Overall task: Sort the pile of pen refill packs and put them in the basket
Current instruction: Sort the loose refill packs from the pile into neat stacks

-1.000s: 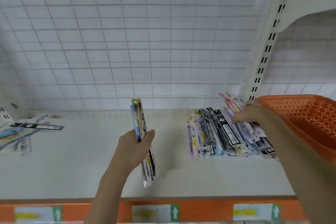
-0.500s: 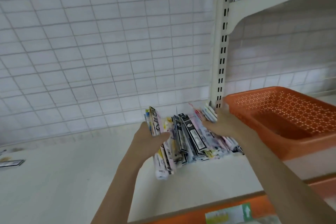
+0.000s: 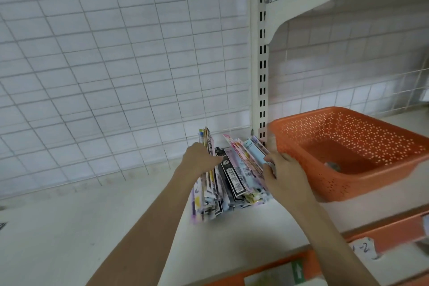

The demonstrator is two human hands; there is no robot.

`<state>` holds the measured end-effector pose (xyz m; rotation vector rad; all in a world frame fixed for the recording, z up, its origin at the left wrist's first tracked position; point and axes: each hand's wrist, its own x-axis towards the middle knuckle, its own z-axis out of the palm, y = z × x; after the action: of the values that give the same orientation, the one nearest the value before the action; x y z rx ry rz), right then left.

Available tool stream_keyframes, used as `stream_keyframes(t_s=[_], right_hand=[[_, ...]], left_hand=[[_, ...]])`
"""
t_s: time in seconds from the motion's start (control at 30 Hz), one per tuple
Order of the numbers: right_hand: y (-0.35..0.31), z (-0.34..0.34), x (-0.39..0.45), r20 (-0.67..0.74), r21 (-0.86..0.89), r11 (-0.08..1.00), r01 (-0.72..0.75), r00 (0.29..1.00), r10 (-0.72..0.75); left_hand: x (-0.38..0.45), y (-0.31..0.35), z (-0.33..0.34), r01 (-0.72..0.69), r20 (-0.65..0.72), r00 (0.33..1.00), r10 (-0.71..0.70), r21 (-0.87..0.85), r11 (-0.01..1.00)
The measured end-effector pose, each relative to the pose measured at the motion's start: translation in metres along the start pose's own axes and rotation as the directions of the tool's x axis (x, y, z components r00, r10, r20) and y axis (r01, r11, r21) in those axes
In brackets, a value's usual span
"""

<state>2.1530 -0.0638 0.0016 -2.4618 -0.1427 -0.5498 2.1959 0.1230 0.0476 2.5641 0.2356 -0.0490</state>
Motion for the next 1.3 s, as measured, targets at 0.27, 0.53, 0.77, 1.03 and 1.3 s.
stream_keyframes(t_s=[0.27,0.53,0.77,1.03,1.3], right_hand=[[-0.004,0.003,-0.006,-0.044,-0.015,0.998,0.059,0.997,-0.060],[-0.045,0.018,-0.007,-0.118,-0.040,0.985,0.169,0.978,-0.172],[-0.114,0.070,-0.042,-0.032,0.039,0.948,0.316,0.949,-0.315],[-0.200,0.145,-0.082,0.322,0.095,0.925,0.367,0.868,-0.378],[-0.290,0.195,-0.099,0.457,0.071,0.928,0.366,0.815,-0.356]], left_hand=[[-0.004,-0.007,0.002,0.006,-0.025,1.000,0.002,0.280,0.960],[-0.045,-0.070,-0.020,-0.118,-0.243,0.961,0.134,0.078,0.990],[-0.112,-0.172,-0.025,-0.055,-0.508,0.860,0.044,-0.007,0.998],[-0.165,-0.295,-0.073,0.177,-0.639,0.744,-0.195,-0.093,0.980],[-0.173,-0.397,-0.147,0.266,-0.667,0.688,-0.285,-0.133,0.955]])
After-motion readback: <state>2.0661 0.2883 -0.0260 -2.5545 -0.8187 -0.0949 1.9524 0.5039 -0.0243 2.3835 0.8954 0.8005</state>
